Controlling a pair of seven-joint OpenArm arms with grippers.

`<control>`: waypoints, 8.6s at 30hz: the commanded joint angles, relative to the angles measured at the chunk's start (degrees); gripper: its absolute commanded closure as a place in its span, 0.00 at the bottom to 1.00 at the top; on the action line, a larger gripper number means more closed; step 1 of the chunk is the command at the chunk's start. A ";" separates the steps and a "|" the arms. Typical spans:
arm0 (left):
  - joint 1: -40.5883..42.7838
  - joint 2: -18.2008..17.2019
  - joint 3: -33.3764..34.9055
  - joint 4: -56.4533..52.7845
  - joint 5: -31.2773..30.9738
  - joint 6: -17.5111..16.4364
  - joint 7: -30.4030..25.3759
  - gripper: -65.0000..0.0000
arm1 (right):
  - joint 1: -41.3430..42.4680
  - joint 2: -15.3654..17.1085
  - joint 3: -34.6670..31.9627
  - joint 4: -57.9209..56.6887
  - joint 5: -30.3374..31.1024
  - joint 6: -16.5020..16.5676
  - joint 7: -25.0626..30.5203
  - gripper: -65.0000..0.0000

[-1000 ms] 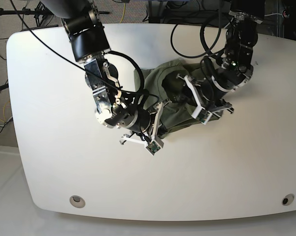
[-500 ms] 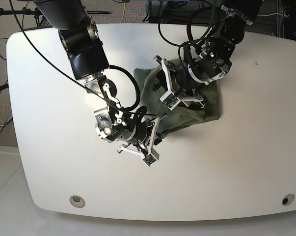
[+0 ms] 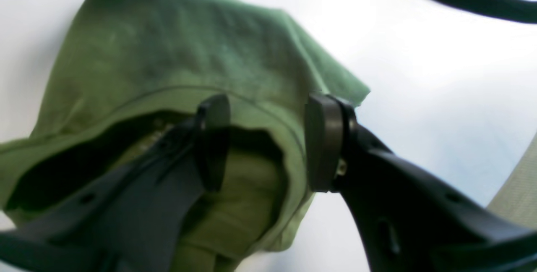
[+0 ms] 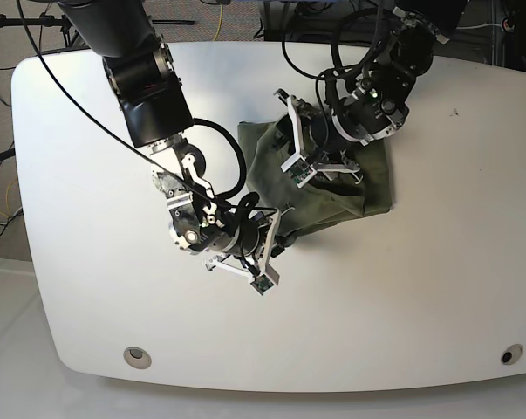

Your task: Fold the T-shirt properly

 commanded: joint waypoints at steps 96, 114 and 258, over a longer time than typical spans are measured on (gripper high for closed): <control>-16.67 -3.33 -8.15 -21.14 2.38 -0.09 -11.65 0.61 | -29.08 8.23 -6.63 22.17 0.41 -0.18 7.18 1.00; -17.81 -5.44 -21.24 -3.64 2.38 -0.09 0.22 0.61 | -26.70 9.19 -2.50 35.00 1.02 -1.41 2.26 1.00; 8.30 -10.63 -100.10 -63.69 49.15 -22.86 -14.81 0.61 | -38.22 -4.52 99.66 2.47 -35.55 2.81 16.15 1.00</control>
